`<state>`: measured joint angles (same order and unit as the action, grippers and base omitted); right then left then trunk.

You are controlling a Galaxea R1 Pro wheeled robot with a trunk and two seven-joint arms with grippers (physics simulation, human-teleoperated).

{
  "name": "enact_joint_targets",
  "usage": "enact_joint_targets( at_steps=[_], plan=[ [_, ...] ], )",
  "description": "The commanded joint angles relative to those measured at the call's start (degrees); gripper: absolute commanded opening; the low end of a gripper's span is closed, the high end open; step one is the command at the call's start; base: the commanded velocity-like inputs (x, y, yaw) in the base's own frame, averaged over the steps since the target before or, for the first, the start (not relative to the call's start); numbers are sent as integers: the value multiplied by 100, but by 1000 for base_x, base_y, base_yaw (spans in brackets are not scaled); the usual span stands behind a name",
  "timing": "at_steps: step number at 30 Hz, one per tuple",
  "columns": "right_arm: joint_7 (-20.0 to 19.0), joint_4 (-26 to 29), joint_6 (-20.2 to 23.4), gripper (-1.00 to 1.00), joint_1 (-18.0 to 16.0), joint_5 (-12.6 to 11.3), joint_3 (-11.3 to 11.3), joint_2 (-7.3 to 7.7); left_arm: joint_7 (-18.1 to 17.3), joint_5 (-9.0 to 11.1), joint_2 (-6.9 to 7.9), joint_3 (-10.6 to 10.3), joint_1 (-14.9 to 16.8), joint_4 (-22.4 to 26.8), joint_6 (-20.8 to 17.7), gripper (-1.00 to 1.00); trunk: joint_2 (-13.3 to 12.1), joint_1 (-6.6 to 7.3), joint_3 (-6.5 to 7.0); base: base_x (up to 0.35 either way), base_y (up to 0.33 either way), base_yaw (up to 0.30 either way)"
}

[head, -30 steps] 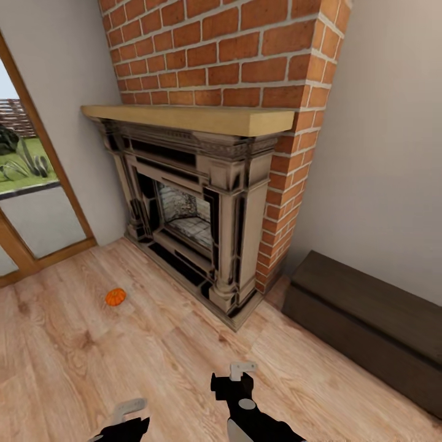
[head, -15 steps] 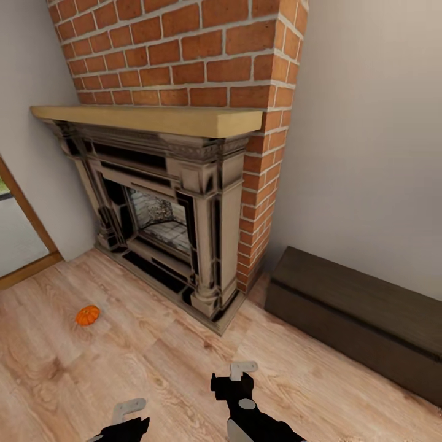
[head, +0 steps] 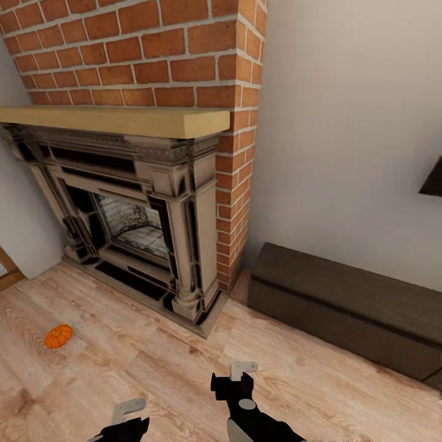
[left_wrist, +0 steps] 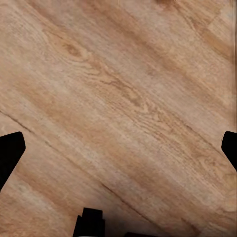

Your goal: Place each of the two pumpkins and all three candles from the living room inside a cabinet in the living room (use any cabinet), then make sure every cabinet is closed, and position the cauldron so it is next to a table in the living room.

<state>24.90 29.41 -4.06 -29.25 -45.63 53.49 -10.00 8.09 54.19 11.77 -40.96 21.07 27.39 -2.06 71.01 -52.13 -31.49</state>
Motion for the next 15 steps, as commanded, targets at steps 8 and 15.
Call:
enact_joint_targets(
  at_steps=[8,15],
  plan=[
    [33,-5,-42,100,-10,-60,48,0,52,39,10,-43,3,21,-8,100,3,-1,-6,99,71,-283],
    [33,-5,-42,100,-10,-66,48,0,52,39,10,-43,3,21,-12,100,3,-1,-6,149,122,-283]
  ],
)
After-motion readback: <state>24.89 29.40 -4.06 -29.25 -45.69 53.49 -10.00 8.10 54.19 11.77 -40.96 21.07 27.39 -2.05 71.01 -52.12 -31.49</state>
